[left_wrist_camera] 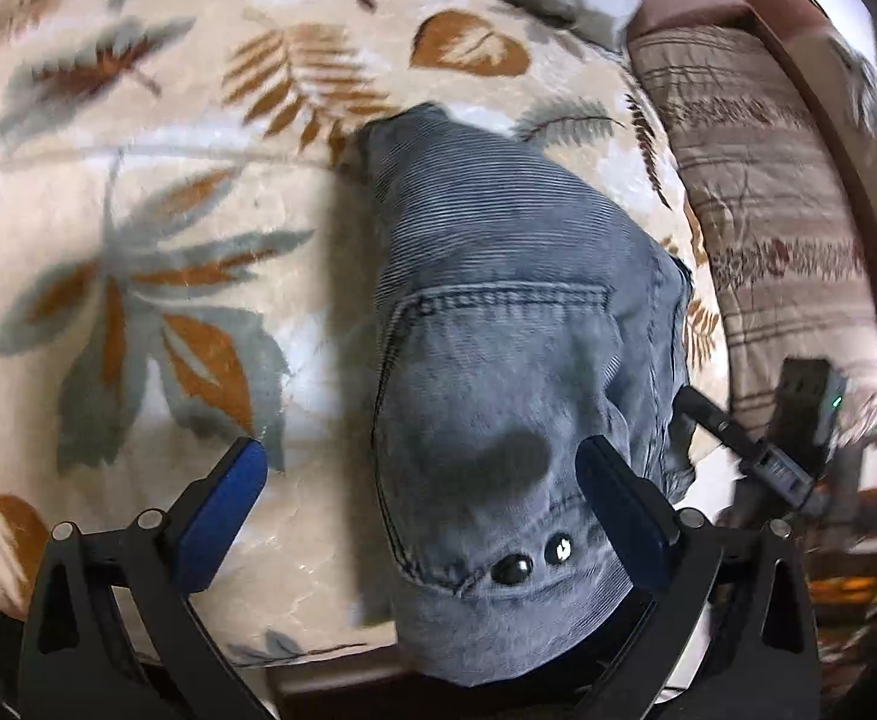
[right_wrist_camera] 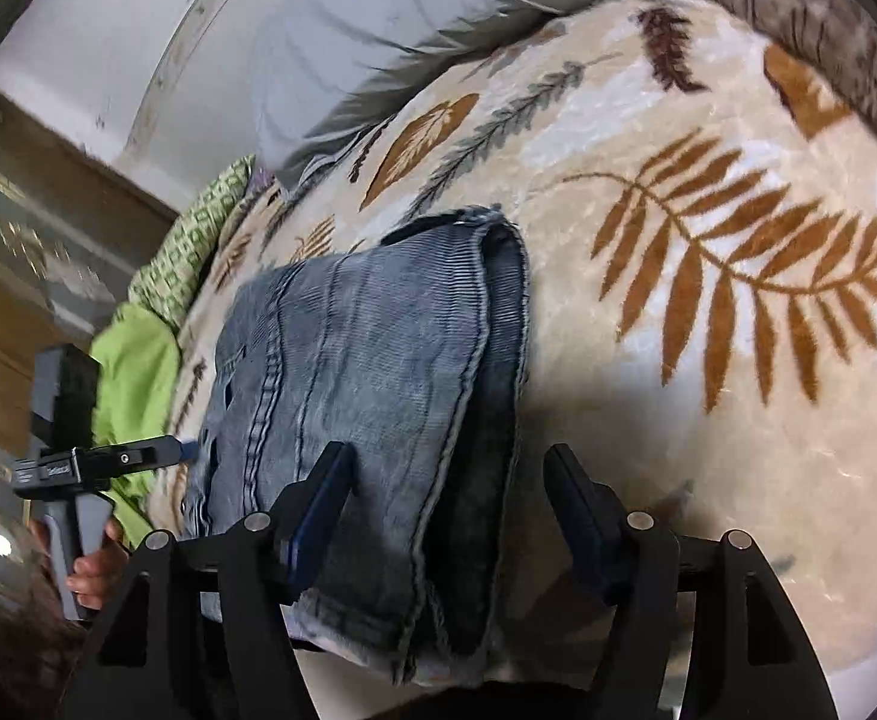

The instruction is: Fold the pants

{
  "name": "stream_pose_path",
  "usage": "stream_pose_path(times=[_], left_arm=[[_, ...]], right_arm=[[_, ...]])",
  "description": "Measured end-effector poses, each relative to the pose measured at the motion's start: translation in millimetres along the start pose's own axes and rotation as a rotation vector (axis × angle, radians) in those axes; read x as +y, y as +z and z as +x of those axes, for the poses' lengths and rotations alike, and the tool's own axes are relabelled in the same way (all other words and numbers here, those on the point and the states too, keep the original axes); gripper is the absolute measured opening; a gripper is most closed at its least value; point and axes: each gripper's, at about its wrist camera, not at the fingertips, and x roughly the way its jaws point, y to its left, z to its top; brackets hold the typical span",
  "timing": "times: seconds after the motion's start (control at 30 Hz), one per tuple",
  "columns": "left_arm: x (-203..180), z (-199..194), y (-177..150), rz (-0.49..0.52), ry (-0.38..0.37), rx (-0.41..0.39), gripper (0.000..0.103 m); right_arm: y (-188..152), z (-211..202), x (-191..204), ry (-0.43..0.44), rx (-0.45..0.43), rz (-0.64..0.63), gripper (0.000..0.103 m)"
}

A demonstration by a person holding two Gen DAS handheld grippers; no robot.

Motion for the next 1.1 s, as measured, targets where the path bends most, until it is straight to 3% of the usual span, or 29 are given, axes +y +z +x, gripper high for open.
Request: stream_pose_path(times=[0.2,0.43,0.53,0.7,0.8,0.93,1.1], left_arm=[[-5,32,6,-0.030,-0.073,0.100,0.103],[-24,41,14,0.024,-0.108,0.112,0.103],[-36,35,12,0.068,-0.093,0.098,0.088],[-50,10,11,0.129,-0.073,0.052,0.041],[-51,-5,17,0.128,-0.077,0.014,0.034],[-49,-41,32,0.144,-0.053,-0.080,0.034],[-34,-88,69,0.155,0.014,-0.202,0.035]], right_arm=[[3,19,10,0.259,0.041,0.020,0.070],[14,37,1,0.220,0.113,0.014,0.064],[14,31,12,0.191,0.132,-0.023,0.051],[16,23,36,0.192,0.140,-0.049,0.043],[24,18,63,0.218,0.128,-0.097,0.043],[42,21,97,0.240,0.109,-0.146,0.043],[88,35,141,0.266,0.054,-0.211,0.043]])
